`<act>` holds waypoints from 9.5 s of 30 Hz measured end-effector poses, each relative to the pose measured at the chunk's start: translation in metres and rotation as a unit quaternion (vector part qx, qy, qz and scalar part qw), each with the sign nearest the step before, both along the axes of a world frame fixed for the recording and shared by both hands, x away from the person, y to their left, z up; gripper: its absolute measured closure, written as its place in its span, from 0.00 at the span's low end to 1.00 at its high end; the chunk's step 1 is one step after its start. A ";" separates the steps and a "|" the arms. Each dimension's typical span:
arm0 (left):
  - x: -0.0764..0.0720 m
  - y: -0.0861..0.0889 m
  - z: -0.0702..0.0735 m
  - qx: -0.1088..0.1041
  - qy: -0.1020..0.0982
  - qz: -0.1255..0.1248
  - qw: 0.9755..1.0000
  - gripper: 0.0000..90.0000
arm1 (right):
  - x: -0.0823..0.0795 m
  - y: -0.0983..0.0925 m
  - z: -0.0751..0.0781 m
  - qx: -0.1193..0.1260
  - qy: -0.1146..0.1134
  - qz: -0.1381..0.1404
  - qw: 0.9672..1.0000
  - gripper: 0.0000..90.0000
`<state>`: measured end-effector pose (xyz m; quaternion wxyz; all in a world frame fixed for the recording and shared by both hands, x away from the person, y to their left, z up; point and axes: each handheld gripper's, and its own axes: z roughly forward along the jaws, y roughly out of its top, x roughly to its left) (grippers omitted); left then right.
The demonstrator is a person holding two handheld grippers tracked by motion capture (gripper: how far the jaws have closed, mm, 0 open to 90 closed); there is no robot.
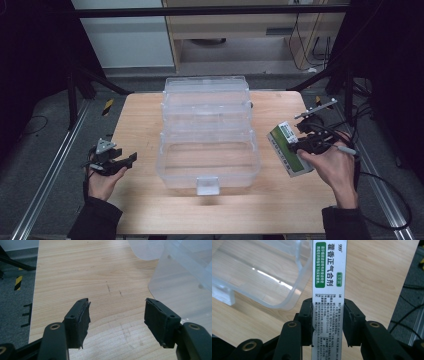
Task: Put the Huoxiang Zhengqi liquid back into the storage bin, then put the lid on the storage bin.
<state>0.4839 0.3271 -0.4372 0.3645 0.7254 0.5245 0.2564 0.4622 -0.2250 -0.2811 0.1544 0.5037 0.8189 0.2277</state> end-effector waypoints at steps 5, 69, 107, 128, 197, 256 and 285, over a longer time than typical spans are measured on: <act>0.001 -0.001 -0.002 -0.001 0.001 0.000 1.000 0.40 | 0.002 0.004 0.013 0.001 -0.028 0.028 0.999 0.72; 0.004 0.001 -0.011 0.014 0.018 0.002 1.000 0.40 | 0.057 0.125 -0.022 -0.076 0.023 0.451 0.889 0.72; 0.005 0.001 -0.015 0.019 0.023 0.003 1.000 0.40 | 0.064 0.150 -0.066 -0.153 0.078 0.509 0.844 0.71; 0.006 0.000 -0.016 0.022 0.025 0.001 0.999 0.40 | 0.064 0.153 -0.090 -0.158 0.084 0.508 0.842 0.71; 0.001 -0.001 -0.008 0.033 -0.009 0.004 0.999 0.46 | 0.026 0.167 -0.092 -0.070 0.047 0.471 0.878 0.64; 0.038 -0.050 0.094 0.048 -0.094 -0.145 0.984 0.42 | 0.033 0.182 -0.122 -0.082 0.105 0.485 0.864 0.72; 0.078 -0.088 0.150 0.122 -0.075 -0.293 0.945 0.41 | 0.034 0.181 -0.123 -0.076 0.105 0.494 0.860 0.72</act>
